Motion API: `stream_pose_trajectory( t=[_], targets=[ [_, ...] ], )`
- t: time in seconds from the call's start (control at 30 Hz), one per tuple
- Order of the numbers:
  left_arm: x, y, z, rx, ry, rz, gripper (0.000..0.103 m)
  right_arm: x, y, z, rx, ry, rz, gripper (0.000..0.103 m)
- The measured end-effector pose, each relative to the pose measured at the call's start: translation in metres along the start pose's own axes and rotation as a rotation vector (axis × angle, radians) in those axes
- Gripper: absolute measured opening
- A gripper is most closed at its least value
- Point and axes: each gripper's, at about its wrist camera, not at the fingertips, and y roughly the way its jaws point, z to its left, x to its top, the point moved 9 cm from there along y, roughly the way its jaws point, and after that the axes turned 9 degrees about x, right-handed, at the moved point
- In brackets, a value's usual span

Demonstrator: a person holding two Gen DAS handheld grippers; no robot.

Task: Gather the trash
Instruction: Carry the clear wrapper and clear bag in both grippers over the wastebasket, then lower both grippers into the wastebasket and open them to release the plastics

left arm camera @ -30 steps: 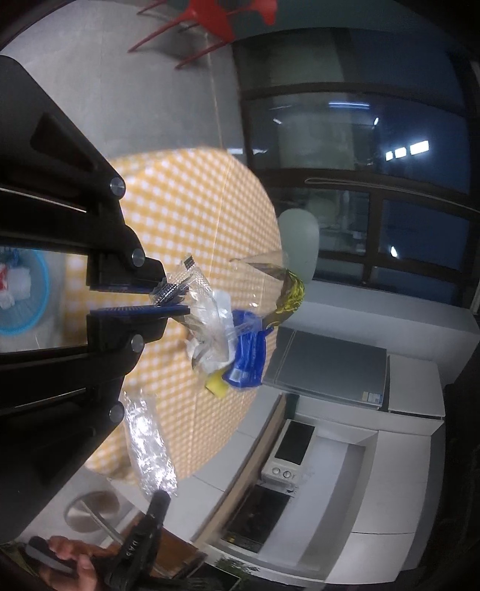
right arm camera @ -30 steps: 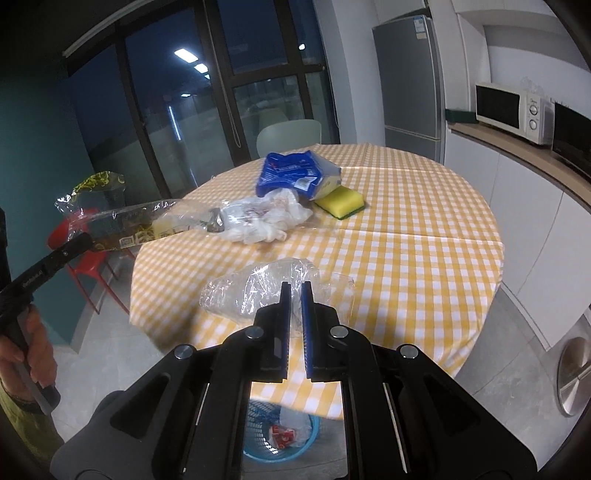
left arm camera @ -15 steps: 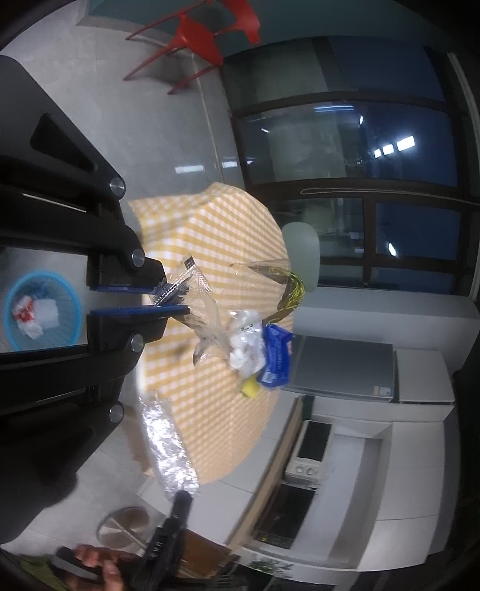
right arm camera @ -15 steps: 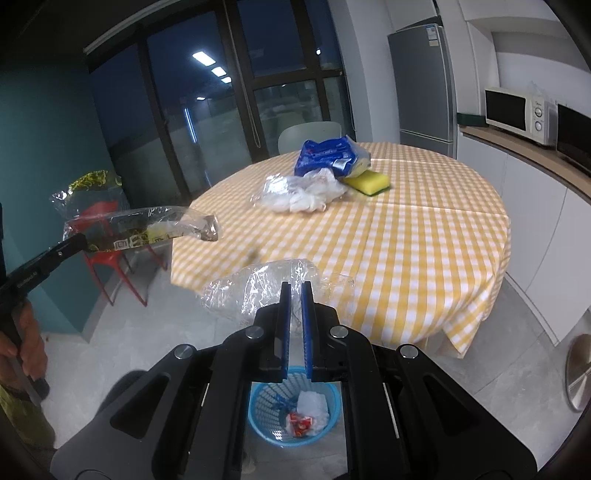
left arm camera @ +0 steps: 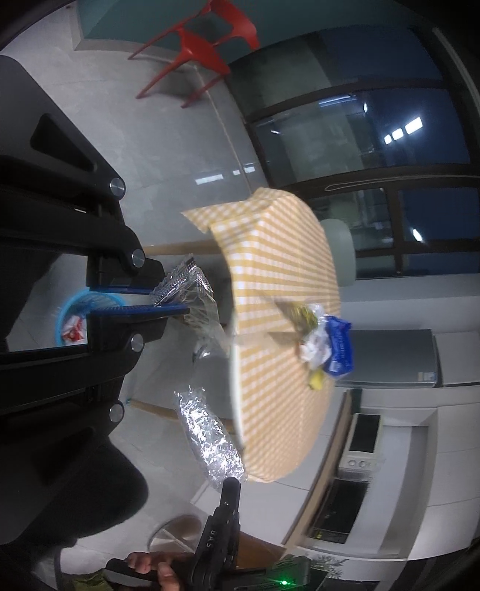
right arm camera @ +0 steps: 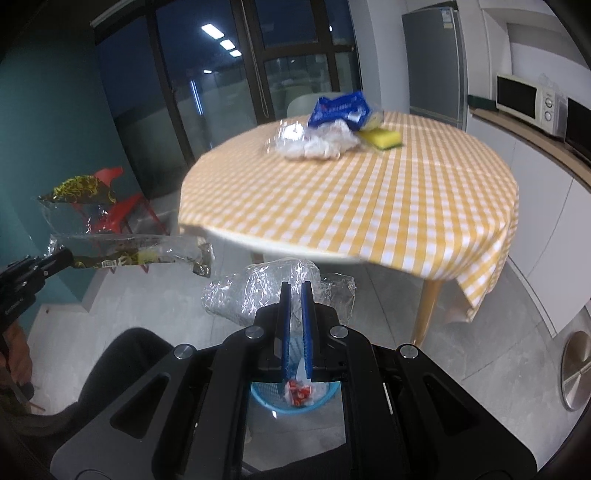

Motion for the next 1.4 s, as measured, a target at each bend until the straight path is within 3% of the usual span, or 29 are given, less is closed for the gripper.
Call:
stream_pose_trajectory(
  t=[0.53,0.87,1.4],
  targets=[
    [-0.082,0.094,-0.030,-0.013,0.025,0.204,0.004,-0.072,0.074,-0.026,-0.052,0.062,0.171,0.005],
    [-0.110,0.157,-0.050,-0.007,0.048,0.303,0.004,-0.115,0.126,-0.049,-0.077,0.129,0.277,0.005],
    [-0.151,0.235,-0.080,-0.009,0.080,0.444,0.004,-0.152,0.199,-0.068,-0.107,0.208,0.401,0.005]
  ],
)
